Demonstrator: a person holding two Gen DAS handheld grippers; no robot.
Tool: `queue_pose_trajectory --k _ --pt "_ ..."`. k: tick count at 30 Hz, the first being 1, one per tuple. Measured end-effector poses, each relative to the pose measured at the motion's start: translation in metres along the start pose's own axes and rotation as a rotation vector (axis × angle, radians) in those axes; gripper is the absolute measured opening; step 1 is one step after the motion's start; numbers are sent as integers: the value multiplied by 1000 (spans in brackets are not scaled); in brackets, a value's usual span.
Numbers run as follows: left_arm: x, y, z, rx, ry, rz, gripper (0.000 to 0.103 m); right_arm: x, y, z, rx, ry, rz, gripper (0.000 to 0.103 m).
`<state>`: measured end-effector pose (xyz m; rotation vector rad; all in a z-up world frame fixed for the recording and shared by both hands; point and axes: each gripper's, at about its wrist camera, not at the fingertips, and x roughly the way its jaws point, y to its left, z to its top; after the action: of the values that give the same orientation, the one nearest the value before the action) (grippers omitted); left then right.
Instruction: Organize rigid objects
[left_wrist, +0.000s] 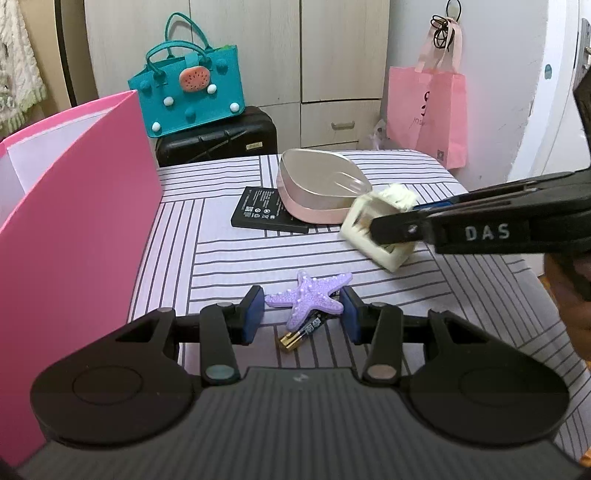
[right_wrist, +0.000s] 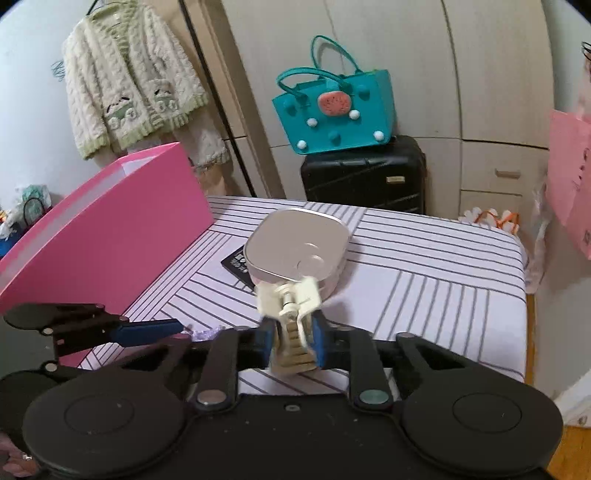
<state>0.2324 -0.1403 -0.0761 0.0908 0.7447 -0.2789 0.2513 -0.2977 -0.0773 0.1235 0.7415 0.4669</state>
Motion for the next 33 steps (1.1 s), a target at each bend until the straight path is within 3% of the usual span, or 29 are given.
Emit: queue_pose_trajectory --k 6,16,33 --pt "-4 -2 1 8 9 21 43 -10 1 -5 39 17 -31 20" --pt "-21 1 -1 -5 53 -31 43 -31 27 -19 -5 41 -55 20" --pt "-76 4 3 44 8 -80 43 -63 67 -21 -53 51 -76 20"
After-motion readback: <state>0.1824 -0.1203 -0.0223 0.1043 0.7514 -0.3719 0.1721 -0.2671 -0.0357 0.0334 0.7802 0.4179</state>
